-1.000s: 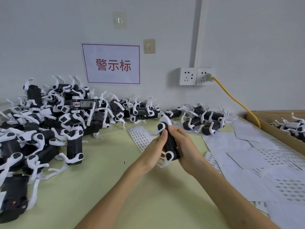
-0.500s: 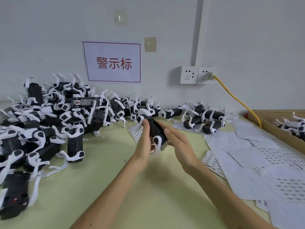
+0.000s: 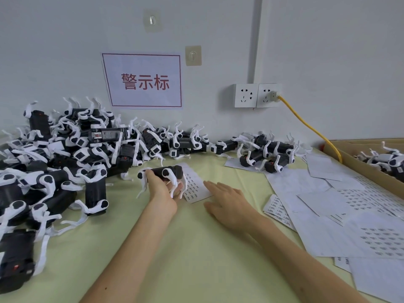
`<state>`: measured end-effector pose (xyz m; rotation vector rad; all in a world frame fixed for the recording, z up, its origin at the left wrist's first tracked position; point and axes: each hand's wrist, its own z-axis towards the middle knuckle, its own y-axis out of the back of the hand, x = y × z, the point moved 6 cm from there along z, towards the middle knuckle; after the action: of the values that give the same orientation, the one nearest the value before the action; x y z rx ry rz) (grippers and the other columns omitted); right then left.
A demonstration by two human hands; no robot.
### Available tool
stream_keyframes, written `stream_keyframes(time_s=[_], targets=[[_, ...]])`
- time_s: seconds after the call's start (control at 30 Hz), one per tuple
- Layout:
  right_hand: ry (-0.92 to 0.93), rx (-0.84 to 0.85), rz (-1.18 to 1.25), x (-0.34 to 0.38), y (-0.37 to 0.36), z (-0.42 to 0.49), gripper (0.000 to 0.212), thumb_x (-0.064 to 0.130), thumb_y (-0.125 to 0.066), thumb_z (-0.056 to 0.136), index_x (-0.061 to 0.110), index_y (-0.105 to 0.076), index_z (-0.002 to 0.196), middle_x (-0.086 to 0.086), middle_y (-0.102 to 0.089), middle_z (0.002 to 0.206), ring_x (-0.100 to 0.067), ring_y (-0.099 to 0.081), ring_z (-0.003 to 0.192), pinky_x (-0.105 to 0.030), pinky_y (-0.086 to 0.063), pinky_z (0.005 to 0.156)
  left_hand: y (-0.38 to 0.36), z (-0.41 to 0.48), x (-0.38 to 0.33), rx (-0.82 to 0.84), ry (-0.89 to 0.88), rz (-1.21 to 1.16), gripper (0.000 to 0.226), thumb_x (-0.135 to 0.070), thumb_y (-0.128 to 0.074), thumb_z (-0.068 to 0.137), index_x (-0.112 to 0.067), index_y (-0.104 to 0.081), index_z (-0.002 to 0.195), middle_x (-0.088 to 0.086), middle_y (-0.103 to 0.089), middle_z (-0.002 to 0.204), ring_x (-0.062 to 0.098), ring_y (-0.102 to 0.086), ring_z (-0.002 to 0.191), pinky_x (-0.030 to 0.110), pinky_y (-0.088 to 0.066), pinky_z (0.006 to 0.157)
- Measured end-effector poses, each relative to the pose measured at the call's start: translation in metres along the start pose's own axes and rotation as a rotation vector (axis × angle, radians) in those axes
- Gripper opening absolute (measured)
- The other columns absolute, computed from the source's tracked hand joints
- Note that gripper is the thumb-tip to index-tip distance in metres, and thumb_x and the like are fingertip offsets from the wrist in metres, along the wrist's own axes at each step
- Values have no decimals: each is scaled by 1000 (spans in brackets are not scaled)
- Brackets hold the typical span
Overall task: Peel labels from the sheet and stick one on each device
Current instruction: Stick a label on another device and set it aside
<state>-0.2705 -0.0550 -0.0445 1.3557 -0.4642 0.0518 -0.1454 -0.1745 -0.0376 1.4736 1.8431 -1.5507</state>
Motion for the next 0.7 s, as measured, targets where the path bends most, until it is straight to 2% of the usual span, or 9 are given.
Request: stream_keyframes(time_s=[0.03,0.1,0.17,0.23,0.27,0.37,0.43,0.57,0.7], targets=[[4,29,-23,1,-5,0,62,41,-42,104,25,-23,161,5,-33,164,-20,-23,153,-46,-13,124,0,-1,0,-3,2,-7,63,-62,-29,101,-11,-62,117,12,-65,118,28,-59,100,36,-47,93],[-8,2,-20,2,-2,2,55,40,-44,103,26,-36,156,4,-49,152,-21,-37,144,-45,-17,121,0,-3,0,-14,0,-11,63,-63,-30,102,-12,-62,119,11,-64,118,29,-59,102,37,-47,89],[-17,-142,20,1,12,3,39,35,-50,101,29,-57,139,8,-66,125,-19,-53,124,-39,-28,112,0,-6,0,-9,7,-9,61,-63,-30,102,-13,-61,116,9,-63,116,29,-59,103,36,-46,85],[-19,-243,67,-3,21,3,29,32,-55,99,31,-63,127,13,-65,106,-14,-56,110,-36,-33,105,-1,-6,0,-1,16,-5,58,-63,-30,102,-14,-59,113,8,-62,114,28,-58,102,35,-43,81],[-24,-252,71,-5,22,3,31,33,-57,99,32,-62,129,12,-64,110,-14,-55,111,-36,-32,104,-1,-6,0,-3,17,-4,58,-63,-30,101,-14,-59,112,8,-63,115,28,-58,101,37,-43,84],[-65,-162,-18,-13,13,5,54,44,-55,98,33,-43,150,9,-51,148,-18,-41,137,-39,-24,112,-1,-6,1,-10,20,0,58,-62,-31,101,-13,-60,113,11,-64,119,29,-60,95,46,-43,103],[-75,-67,-77,-15,4,7,69,53,-52,97,31,-29,158,8,-38,160,-18,-30,148,-44,-17,119,-2,-7,3,9,29,-10,60,-61,-31,102,-11,-61,112,14,-64,121,28,-59,87,48,-42,106],[-93,27,-49,-20,-4,11,76,54,-52,97,30,-19,161,4,-39,161,-19,-31,149,-50,-14,122,-3,-7,5,17,49,-20,62,-63,-32,101,-9,-62,101,16,-63,120,32,-59,95,50,-46,105],[-94,-48,126,-16,4,10,83,39,-71,90,29,-24,158,2,-45,154,-22,-47,137,-42,-31,117,0,-8,4,13,62,-50,66,-64,-34,100,-9,-62,125,17,-65,129,36,-64,111,49,-50,101]])
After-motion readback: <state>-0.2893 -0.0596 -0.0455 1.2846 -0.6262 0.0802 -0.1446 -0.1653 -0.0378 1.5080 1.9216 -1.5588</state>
